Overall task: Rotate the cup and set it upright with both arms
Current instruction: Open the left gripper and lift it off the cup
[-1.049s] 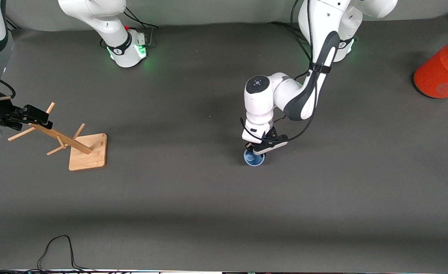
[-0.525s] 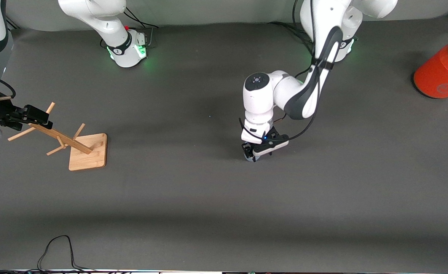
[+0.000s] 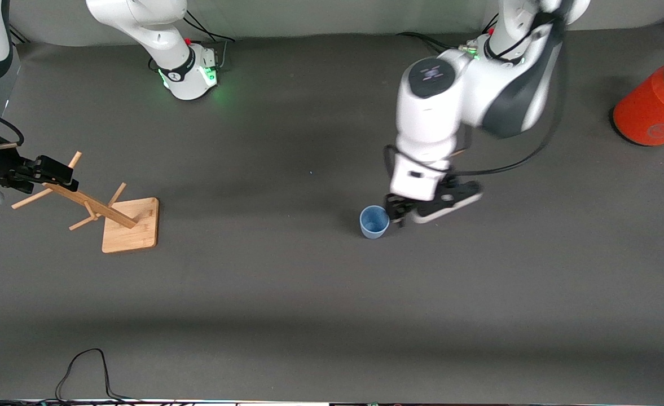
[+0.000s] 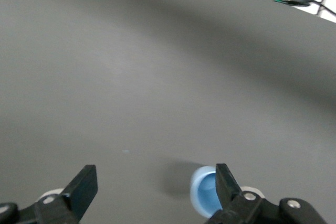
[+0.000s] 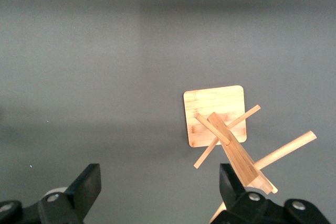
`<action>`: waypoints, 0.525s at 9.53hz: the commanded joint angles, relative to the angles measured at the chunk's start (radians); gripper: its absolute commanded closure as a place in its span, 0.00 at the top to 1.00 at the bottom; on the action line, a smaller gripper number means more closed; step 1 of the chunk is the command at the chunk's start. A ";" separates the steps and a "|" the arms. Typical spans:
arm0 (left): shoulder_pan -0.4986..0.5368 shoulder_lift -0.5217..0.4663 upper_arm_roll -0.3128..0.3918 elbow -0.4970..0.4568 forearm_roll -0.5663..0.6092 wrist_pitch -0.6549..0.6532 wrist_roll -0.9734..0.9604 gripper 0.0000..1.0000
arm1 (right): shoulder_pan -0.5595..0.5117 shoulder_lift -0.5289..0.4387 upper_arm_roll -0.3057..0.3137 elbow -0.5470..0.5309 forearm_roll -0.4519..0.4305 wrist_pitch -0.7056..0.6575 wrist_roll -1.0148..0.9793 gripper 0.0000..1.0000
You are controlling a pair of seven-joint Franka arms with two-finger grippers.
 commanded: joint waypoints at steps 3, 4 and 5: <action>0.307 -0.170 -0.010 -0.069 -0.109 -0.213 0.429 1.00 | 0.005 -0.006 -0.004 -0.001 -0.013 -0.003 -0.022 1.00; 0.393 -0.211 -0.025 -0.089 -0.140 -0.236 0.510 1.00 | 0.005 -0.006 -0.004 -0.001 -0.013 -0.003 -0.022 1.00; 0.451 -0.250 -0.051 -0.123 -0.140 -0.228 0.562 1.00 | 0.005 -0.006 -0.004 -0.001 -0.013 -0.003 -0.022 1.00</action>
